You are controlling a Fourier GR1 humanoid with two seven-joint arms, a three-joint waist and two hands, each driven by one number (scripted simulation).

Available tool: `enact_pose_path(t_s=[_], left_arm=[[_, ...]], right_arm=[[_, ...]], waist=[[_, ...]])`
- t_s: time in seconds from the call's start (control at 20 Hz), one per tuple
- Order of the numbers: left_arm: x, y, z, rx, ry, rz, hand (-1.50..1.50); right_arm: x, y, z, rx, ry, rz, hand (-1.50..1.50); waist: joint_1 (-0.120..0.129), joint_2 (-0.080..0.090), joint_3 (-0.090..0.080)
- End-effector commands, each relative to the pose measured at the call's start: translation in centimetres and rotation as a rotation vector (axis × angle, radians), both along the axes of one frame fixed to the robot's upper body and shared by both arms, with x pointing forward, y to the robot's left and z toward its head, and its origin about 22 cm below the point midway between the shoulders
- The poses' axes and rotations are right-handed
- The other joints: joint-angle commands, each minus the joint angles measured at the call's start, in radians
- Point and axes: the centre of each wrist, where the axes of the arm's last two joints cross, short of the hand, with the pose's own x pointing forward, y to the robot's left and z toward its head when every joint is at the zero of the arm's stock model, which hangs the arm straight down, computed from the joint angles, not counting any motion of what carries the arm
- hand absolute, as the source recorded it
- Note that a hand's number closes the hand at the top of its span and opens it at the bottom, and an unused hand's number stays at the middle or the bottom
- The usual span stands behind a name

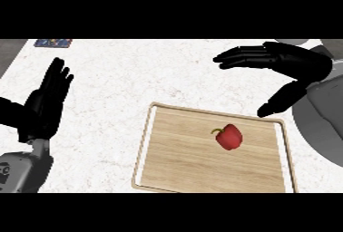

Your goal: Pick the bell pepper from the tray and place it in the pot

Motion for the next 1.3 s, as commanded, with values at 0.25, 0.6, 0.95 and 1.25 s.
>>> enact_pose_path(t_s=[0.25, 0.6, 0.95, 1.25], left_arm=[[-1.0, -0.6, 0.0, -0.011, 0.005, 0.024, 0.00], [-0.5, 2.2, 0.6, -0.005, -0.008, 0.033, 0.00], [0.2, 1.5, 2.3, -0.020, -0.005, 0.052, 0.00], [-1.6, -0.7, -1.0, 0.004, -0.006, 0.034, 0.00]], right_arm=[[-3.4, 4.7, -0.3, -0.508, -0.107, 0.184, -1.50], [-5.5, 6.6, -1.8, -0.632, -0.112, 0.163, -1.50], [-8.2, 6.3, -4.7, -0.630, -0.103, 0.170, -1.50], [-7.3, 5.4, -6.3, -0.732, -0.165, 0.077, -1.50]], waist=[[-0.025, -0.012, 0.000], [-0.034, -0.007, 0.000], [-0.037, -0.007, 0.000], [-0.031, -0.006, 0.000]])
